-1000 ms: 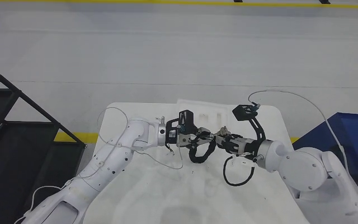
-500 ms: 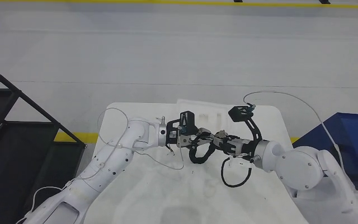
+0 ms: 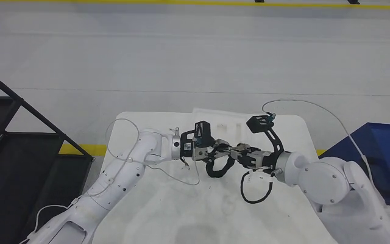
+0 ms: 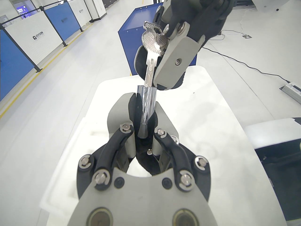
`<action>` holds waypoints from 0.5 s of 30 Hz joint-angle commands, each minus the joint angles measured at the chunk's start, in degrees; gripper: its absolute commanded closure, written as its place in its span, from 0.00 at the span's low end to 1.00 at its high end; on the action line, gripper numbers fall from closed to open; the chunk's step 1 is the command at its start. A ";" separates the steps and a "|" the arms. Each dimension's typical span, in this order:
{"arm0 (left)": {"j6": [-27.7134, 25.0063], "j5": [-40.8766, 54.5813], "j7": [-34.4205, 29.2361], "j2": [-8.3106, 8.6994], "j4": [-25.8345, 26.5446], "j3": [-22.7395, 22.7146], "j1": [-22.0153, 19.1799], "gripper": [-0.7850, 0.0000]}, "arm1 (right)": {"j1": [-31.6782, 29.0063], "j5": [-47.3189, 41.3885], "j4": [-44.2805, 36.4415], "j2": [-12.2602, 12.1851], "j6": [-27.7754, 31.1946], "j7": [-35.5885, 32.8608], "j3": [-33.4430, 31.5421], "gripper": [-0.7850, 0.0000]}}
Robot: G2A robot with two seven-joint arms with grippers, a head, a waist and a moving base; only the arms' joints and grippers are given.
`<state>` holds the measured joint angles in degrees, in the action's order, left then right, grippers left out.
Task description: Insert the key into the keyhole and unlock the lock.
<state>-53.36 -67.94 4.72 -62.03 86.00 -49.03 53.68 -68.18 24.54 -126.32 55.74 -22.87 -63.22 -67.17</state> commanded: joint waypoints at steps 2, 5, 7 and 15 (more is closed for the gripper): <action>-0.48 0.40 0.01 -0.10 -0.50 -0.05 -0.12 1.00 | 0.34 0.64 -0.27 -0.09 1.79 -0.26 -0.05 0.58; -0.99 0.97 0.05 -0.24 -1.08 -0.03 -0.25 1.00 | 0.63 1.49 -0.87 -0.24 4.78 -0.88 -0.05 0.37; -1.30 1.73 0.05 -0.33 -1.68 -0.06 -0.29 1.00 | 0.86 2.16 -1.52 -0.40 8.31 -1.57 -0.11 0.00; -4.54 7.28 -2.02 -0.51 -3.92 -0.52 -0.87 1.00 | -0.33 4.89 -2.49 -1.38 18.58 -3.94 -3.37 0.00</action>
<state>-57.52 -61.47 2.90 -62.53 82.37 -49.50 52.83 -68.43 28.98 -128.70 54.46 -5.23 -66.77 -70.21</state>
